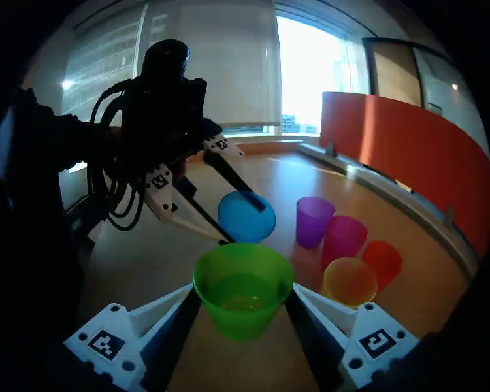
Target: Pour water
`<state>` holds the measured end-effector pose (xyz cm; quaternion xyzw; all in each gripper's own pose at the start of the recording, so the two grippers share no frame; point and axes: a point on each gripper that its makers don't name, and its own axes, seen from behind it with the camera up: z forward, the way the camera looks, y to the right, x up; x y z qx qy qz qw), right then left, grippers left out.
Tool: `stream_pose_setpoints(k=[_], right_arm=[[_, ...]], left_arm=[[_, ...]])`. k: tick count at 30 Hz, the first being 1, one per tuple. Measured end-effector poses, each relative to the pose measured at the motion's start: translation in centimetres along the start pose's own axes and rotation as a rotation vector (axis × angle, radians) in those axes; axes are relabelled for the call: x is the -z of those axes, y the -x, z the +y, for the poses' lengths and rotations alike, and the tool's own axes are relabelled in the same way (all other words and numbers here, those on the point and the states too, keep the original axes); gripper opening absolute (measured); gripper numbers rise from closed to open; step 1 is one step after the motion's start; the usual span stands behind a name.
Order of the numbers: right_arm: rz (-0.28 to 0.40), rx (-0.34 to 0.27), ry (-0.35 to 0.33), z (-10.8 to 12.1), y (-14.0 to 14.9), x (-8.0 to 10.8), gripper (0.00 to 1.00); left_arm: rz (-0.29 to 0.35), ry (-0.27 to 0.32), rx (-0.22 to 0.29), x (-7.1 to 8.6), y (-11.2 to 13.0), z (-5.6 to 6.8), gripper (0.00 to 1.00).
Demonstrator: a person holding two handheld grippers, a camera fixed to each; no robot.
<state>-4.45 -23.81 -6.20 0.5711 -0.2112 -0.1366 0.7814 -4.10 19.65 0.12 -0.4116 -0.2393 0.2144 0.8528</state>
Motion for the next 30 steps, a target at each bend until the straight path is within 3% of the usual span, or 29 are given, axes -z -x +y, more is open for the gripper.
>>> stream_pose_setpoints(k=[12, 30], right_arm=[[-0.040, -0.010, -0.006, 0.2, 1.7, -0.1, 0.88], [-0.080, -0.019, -0.006, 0.6, 3.6, 0.2, 0.88]], left_arm=[[-0.036, 0.014, -0.034, -0.6, 0.9, 0.3, 0.87], [-0.055, 0.035, -0.044, -1.1, 1.6, 0.9, 0.87]])
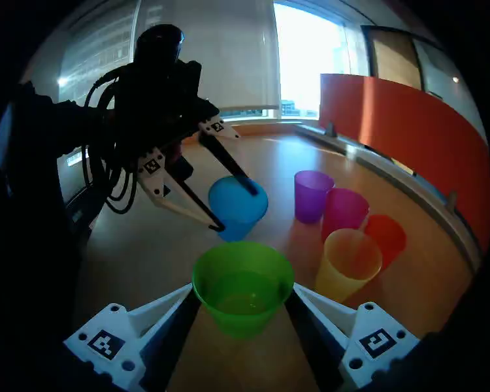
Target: Pour water
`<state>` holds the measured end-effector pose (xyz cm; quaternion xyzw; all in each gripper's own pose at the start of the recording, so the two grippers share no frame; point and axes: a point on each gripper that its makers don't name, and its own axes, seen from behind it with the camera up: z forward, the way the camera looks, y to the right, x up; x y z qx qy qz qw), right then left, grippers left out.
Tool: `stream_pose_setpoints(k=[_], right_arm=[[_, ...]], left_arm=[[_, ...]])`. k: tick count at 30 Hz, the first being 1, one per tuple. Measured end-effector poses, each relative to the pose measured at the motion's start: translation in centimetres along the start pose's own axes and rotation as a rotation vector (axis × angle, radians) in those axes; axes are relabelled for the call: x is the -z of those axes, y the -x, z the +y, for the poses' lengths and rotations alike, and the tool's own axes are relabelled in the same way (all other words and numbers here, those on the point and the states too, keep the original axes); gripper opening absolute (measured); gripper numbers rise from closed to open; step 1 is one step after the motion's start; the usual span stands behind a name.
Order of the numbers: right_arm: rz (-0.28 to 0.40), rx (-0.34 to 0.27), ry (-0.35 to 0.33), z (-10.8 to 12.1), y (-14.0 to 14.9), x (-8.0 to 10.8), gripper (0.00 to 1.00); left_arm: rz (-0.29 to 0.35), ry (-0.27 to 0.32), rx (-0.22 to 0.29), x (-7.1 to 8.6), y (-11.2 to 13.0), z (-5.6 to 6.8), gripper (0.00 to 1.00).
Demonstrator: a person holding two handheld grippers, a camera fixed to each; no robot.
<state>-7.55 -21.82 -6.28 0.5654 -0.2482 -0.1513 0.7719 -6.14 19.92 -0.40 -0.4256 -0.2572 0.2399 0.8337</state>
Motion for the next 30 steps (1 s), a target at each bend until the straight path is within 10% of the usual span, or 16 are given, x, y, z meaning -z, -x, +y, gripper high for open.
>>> stream_pose_setpoints(k=[30], right_arm=[[-0.050, 0.005, 0.010, 0.2, 2.1, -0.2, 0.89]], left_arm=[[-0.011, 0.002, 0.013, -0.1, 1.2, 0.2, 0.87]])
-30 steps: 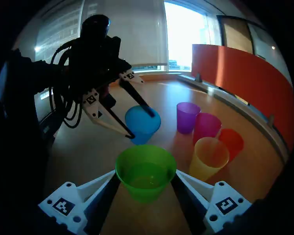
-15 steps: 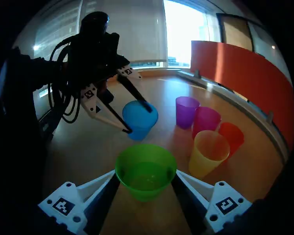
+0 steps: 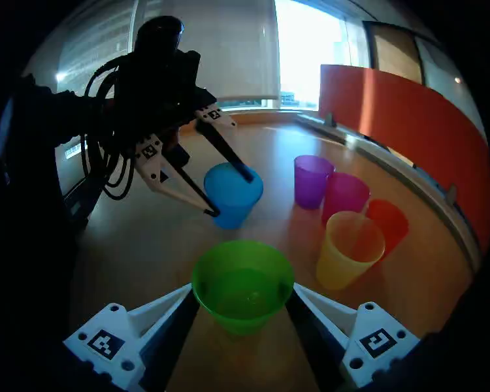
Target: Pour water
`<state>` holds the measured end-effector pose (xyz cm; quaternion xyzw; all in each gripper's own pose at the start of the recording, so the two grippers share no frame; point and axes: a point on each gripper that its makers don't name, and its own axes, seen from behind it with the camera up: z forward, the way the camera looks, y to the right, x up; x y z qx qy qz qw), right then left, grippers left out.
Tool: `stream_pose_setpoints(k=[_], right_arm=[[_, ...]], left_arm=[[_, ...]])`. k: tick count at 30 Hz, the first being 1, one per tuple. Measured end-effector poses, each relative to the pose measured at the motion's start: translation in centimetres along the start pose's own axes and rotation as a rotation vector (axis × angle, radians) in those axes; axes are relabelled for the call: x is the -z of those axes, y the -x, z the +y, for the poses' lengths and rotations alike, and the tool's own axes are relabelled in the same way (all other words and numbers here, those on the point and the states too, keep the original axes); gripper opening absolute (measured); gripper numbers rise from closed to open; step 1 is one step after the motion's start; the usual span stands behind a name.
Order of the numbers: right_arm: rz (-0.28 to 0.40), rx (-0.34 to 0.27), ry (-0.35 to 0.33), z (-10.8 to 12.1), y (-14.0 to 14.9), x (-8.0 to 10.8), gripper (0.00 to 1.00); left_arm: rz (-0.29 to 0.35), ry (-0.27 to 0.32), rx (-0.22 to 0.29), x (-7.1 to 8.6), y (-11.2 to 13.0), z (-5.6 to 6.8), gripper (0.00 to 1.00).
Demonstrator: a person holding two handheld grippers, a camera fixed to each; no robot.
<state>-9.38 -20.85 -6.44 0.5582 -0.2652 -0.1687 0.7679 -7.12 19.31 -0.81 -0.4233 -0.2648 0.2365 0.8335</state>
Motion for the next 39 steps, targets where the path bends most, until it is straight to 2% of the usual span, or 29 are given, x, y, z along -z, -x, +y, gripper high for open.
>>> stream_pose_setpoints(k=[15, 33, 39], right_arm=[[-0.007, 0.003, 0.005, 0.1, 0.4, -0.3, 0.89], [-0.014, -0.008, 0.019, -0.2, 0.9, 0.2, 0.89], [-0.014, -0.012, 0.026, -0.2, 1.1, 0.4, 0.90]], left_arm=[[0.002, 0.000, 0.011, 0.1, 0.5, 0.0, 0.87], [-0.010, -0.018, 0.020, 1.1, 1.8, -0.2, 0.87], [-0.015, -0.021, 0.039, 1.6, 2.4, -0.3, 0.87]])
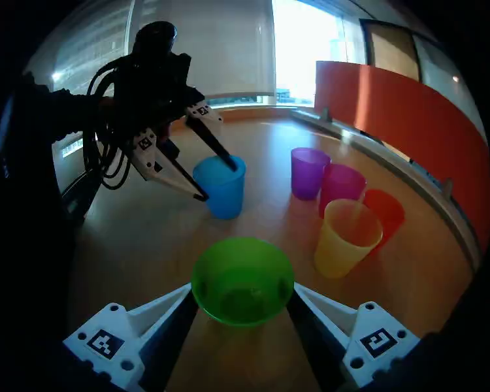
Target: Pour water
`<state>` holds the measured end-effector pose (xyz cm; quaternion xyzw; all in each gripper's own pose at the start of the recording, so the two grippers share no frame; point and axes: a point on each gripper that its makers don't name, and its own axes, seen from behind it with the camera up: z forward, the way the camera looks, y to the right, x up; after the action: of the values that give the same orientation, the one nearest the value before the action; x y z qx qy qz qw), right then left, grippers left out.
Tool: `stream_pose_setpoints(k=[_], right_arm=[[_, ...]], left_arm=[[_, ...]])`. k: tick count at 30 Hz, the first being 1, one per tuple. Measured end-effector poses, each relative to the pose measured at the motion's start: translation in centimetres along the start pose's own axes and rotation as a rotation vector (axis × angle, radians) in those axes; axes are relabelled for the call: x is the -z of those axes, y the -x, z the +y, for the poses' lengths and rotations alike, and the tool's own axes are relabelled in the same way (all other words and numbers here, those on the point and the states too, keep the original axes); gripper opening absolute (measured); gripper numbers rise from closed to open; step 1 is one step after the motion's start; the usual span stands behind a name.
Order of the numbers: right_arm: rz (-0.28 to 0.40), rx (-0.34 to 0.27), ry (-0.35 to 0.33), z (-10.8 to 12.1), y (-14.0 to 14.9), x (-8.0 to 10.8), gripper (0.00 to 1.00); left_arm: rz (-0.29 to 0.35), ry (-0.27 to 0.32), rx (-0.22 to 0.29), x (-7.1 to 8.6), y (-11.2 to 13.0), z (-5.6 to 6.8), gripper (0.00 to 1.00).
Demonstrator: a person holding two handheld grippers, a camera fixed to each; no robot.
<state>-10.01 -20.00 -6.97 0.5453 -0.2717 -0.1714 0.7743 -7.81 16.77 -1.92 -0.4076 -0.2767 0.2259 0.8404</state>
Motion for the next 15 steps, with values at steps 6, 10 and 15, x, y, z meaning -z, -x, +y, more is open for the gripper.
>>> stream_pose_setpoints(k=[6, 10, 15], right_arm=[[0.001, -0.010, 0.004, 0.0, 0.2, 0.1, 0.90], [0.000, -0.013, 0.008, 0.0, 0.2, 0.2, 0.90], [0.000, -0.015, 0.010, 0.0, 0.4, 0.2, 0.90]], left_arm=[[-0.004, 0.000, 0.016, 0.2, 0.4, -0.1, 0.87], [-0.023, -0.005, 0.022, 0.1, 1.0, -0.3, 0.87], [-0.037, -0.007, 0.018, -0.2, 1.7, -0.4, 0.87]])
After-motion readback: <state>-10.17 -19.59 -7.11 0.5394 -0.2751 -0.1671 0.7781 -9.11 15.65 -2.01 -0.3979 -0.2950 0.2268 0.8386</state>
